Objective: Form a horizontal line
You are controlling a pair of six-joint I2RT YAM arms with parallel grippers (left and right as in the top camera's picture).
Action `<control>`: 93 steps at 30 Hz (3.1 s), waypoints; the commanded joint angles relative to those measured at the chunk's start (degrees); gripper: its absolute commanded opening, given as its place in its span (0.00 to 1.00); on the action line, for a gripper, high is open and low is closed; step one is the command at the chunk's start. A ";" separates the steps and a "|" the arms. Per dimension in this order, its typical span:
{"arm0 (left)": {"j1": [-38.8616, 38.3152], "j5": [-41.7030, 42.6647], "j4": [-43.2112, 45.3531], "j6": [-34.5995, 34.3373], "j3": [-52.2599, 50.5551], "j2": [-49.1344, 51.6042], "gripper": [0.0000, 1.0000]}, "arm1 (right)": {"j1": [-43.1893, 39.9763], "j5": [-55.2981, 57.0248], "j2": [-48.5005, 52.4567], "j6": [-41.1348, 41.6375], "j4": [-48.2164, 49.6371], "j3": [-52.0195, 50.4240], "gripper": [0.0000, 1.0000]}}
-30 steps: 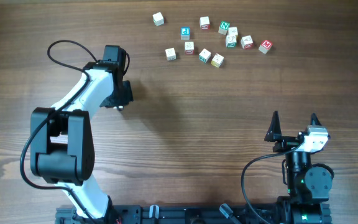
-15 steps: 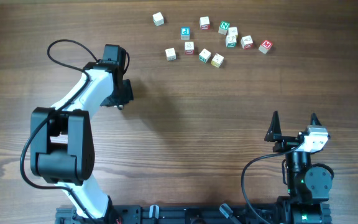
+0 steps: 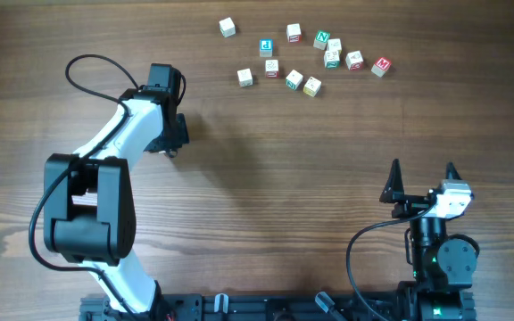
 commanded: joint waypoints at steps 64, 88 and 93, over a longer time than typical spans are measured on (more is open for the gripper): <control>-11.89 13.07 24.57 -1.36 36.72 13.62 1.00 | -0.20 -0.74 -0.26 -0.61 0.17 -0.07 1.00; -14.19 2.73 -14.10 1.64 41.29 -6.12 1.00 | -0.17 -10.58 -0.11 4.31 0.04 -0.07 1.00; -8.00 5.40 -20.04 1.20 41.29 -14.10 1.00 | -0.17 -25.53 0.07 58.16 1.38 -0.04 1.00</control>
